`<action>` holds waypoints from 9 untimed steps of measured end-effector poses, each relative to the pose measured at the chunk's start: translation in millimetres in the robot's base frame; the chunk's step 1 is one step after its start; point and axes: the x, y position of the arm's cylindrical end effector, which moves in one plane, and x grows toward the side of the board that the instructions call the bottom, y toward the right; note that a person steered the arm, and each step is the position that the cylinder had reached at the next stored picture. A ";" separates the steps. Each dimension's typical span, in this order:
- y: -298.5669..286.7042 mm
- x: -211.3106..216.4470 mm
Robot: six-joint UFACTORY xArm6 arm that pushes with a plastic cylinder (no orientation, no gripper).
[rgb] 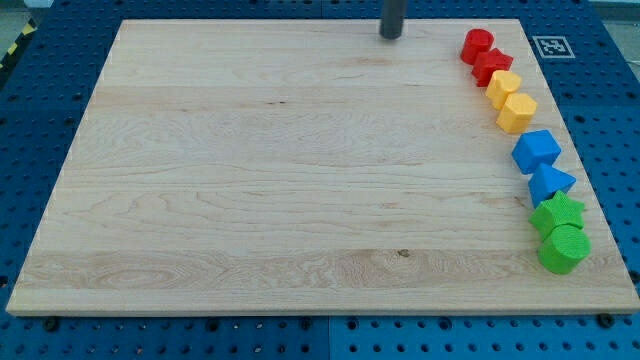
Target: Slide red circle to the left
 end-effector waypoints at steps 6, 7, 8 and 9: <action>158.6 45.5; 146.4 45.4; 73.1 44.8; 73.8 43.6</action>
